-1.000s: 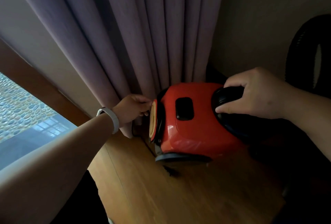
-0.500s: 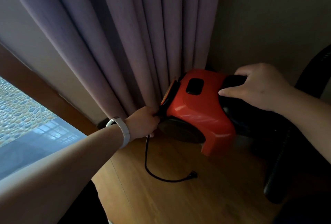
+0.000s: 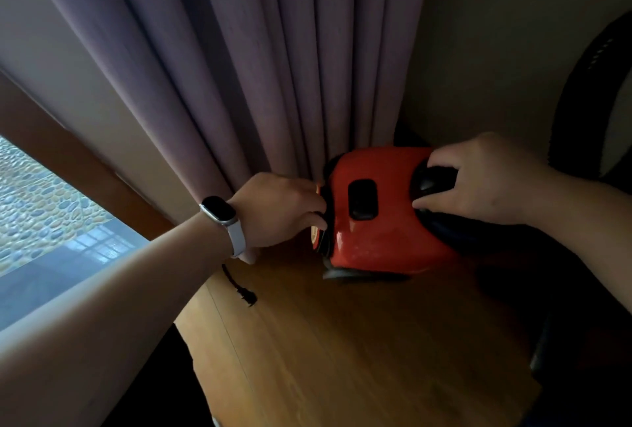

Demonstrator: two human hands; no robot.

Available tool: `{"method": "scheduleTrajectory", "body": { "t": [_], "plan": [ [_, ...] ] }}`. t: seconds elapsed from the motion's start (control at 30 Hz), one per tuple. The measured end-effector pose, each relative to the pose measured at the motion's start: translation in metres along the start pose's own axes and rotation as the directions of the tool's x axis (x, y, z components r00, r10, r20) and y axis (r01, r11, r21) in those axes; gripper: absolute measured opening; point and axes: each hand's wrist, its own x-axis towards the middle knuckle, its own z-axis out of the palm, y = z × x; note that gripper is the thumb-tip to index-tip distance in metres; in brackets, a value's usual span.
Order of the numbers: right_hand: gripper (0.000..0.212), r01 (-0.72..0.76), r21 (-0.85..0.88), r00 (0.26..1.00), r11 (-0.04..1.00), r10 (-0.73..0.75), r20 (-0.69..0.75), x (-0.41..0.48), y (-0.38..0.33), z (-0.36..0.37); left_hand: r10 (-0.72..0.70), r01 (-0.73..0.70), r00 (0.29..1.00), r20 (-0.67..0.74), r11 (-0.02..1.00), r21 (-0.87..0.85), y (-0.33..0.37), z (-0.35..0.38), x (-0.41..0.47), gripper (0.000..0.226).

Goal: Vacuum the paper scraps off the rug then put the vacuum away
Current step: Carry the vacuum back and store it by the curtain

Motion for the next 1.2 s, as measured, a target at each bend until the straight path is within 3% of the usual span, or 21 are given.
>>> {"method": "scheduleTrajectory", "body": {
  "t": [0.1, 0.23, 0.33, 0.43, 0.57, 0.63, 0.77, 1.2],
  "plan": [
    [0.039, 0.087, 0.027, 0.996, 0.996, -0.087, 0.031, -0.002, -0.009, -0.002, -0.139, 0.123, 0.989, -0.056, 0.967, -0.223, -0.016, 0.007, -0.006, 0.033],
    [0.038, 0.169, 0.027, 0.981, 0.985, -0.171, 0.09, -0.007, -0.018, -0.01, -0.338, 0.266, 0.94, -0.033, 0.793, -0.548, -0.036, 0.016, -0.009, 0.013],
    [0.039, 0.209, 0.039, 0.973, 0.977, -0.211, 0.097, -0.012, -0.028, -0.013, -0.457, 0.363, 0.883, 0.103, 0.529, -0.767, -0.04, 0.02, -0.009, 0.019],
    [0.036, 0.116, 0.164, 0.989, 0.98, -0.128, 0.071, -0.012, -0.025, -0.015, -0.526, 0.455, 0.801, 0.285, 0.226, -0.861, -0.036, 0.031, -0.01, 0.016],
    [0.031, 0.016, 0.248, 0.998, 0.969, -0.029, 0.051, -0.009, -0.014, -0.015, -0.601, 0.388, 0.672, 0.432, -0.21, -0.897, -0.02, 0.054, -0.01, 0.015],
    [0.033, -0.008, 0.245, 0.998, 0.97, -0.007, 0.059, -0.008, -0.011, -0.01, -0.617, 0.355, 0.628, 0.475, -0.316, -0.88, -0.015, 0.063, -0.01, 0.018],
    [0.033, -0.056, 0.227, 0.996, 0.972, 0.04, 0.076, -0.006, -0.005, 0.001, -0.586, 0.39, 0.577, 0.569, -0.414, -0.822, -0.005, 0.077, -0.012, 0.014],
    [0.034, -0.147, 0.131, 0.989, 0.981, 0.149, -0.01, 0.003, 0.019, 0.031, -0.544, 0.538, 0.529, 0.652, -0.379, -0.753, 0.029, 0.106, -0.011, 0.034]
  ]
}}
